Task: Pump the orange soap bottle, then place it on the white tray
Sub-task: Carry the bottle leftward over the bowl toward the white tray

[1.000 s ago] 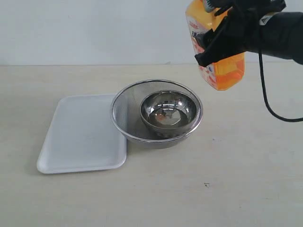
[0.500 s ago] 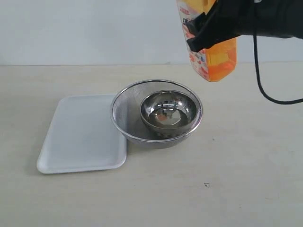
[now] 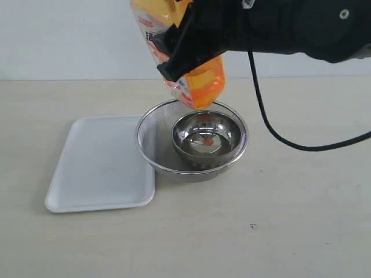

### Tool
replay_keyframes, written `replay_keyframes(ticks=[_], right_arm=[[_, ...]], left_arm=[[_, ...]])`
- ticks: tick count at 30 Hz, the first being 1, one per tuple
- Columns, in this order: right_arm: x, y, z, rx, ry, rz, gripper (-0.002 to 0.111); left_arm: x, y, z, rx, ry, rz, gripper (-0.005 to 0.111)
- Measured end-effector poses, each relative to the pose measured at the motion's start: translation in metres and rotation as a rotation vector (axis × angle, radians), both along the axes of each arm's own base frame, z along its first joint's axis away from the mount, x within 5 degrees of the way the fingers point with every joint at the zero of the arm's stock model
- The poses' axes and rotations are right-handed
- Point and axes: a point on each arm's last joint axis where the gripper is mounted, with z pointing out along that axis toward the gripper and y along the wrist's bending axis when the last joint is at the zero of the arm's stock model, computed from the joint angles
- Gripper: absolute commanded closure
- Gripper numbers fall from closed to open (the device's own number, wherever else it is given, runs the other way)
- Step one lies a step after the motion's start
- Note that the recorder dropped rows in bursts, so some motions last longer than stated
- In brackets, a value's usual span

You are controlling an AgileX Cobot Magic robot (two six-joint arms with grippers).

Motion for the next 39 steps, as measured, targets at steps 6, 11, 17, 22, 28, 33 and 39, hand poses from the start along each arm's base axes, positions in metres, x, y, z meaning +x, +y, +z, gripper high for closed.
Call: replay_keyframes(ticks=[6, 11, 17, 22, 28, 33, 39], right_arm=[[-0.002, 0.006, 0.010, 0.023, 0.000, 0.015, 0.108], [-0.004, 0.006, 0.005, -0.006, 0.049, 0.031, 0.108], [-0.020, 0.023, 0.004, -0.020, 0.059, 0.099, 0.108], [-0.027, 0.040, 0.014, -0.009, 0.065, 0.151, 0.108], [-0.020, 0.072, 0.005, -0.022, 0.094, 0.193, 0.108], [-0.015, 0.105, -0.012, -0.047, 0.124, 0.238, 0.108], [-0.011, 0.130, -0.014, -0.011, 0.141, 0.254, 0.108]], left_arm=[[0.000, 0.000, 0.000, -0.001, 0.001, -0.001, 0.102], [0.000, 0.000, 0.000, -0.001, 0.001, -0.001, 0.102], [0.000, 0.000, 0.000, -0.001, 0.001, -0.001, 0.102], [0.000, 0.000, 0.000, -0.001, 0.004, 0.000, 0.102], [-0.001, 0.001, -0.003, 0.001, 0.039, 0.010, 0.102], [-0.001, 0.001, -0.004, 0.000, 0.044, 0.010, 0.102], [-0.001, 0.001, -0.004, 0.000, 0.044, 0.010, 0.102]])
